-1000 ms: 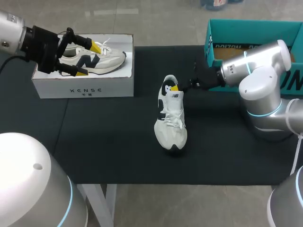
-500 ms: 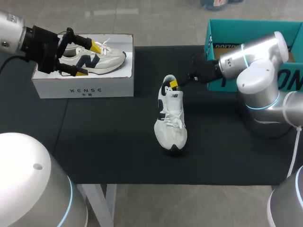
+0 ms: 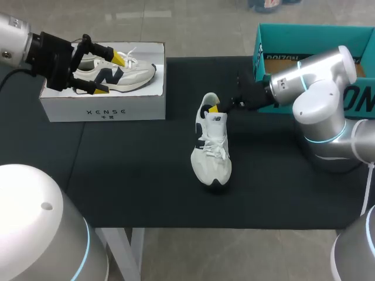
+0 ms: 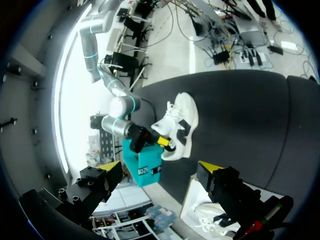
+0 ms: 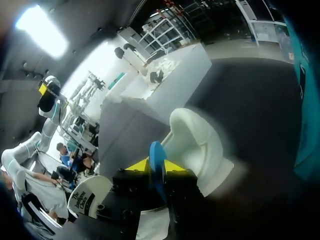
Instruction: Take the shoe out of the shoebox, open the shoe tongue, remove and reinsert the insole, then place the shoe into the shoebox
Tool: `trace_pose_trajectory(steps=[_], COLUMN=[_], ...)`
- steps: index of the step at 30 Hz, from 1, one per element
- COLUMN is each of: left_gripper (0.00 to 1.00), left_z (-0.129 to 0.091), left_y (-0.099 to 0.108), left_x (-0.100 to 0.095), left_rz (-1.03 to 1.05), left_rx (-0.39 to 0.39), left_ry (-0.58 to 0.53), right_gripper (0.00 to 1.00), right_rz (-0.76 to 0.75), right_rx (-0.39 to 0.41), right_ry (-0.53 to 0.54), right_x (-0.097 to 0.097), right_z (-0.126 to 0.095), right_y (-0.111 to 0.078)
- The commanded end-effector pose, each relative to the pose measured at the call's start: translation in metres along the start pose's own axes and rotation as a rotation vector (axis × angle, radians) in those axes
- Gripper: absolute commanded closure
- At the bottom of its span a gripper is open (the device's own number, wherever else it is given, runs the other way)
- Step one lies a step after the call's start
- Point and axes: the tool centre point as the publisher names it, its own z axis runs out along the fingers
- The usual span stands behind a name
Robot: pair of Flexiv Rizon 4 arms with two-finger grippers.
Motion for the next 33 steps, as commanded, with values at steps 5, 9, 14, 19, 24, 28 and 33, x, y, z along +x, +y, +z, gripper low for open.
trace_pose_trajectory(steps=[5,9,14,19,24,28,33], left_gripper=[0.0,0.0,0.0,0.0,0.0,0.0,0.0], left_z=[0.0,0.0,0.0,0.0,0.0,0.0,0.0], left_y=[0.0,0.0,0.0,0.0,0.0,0.0,0.0], left_x=[-0.001,-0.001,-0.001,-0.001,-0.001,-0.001,-0.001], left_rz=[0.0,0.0,0.0,0.0,0.0,0.0,0.0], left_rx=[0.0,0.0,0.0,0.0,0.0,0.0,0.0], left_ry=[0.003,0.003,0.003,0.003,0.003,0.003,0.003], right_gripper=[0.0,0.0,0.0,0.66,1.0,1.0,1.0], right_rz=[0.002,0.001,-0.011,-0.001,0.001,-0.012,-0.012], right_rx=[0.058,0.068,0.079,0.137,0.368,0.383,0.383], right_ry=[-0.093,-0.122,-0.177,-0.251,-0.571,-0.642,-0.642], right_x=[0.009,0.011,0.016,0.024,0.028,0.028,0.028], right_z=[-0.009,-0.014,-0.022,-0.031,-0.037,-0.04,-0.04], right_y=[0.01,0.015,0.028,0.039,0.038,0.038,0.038])
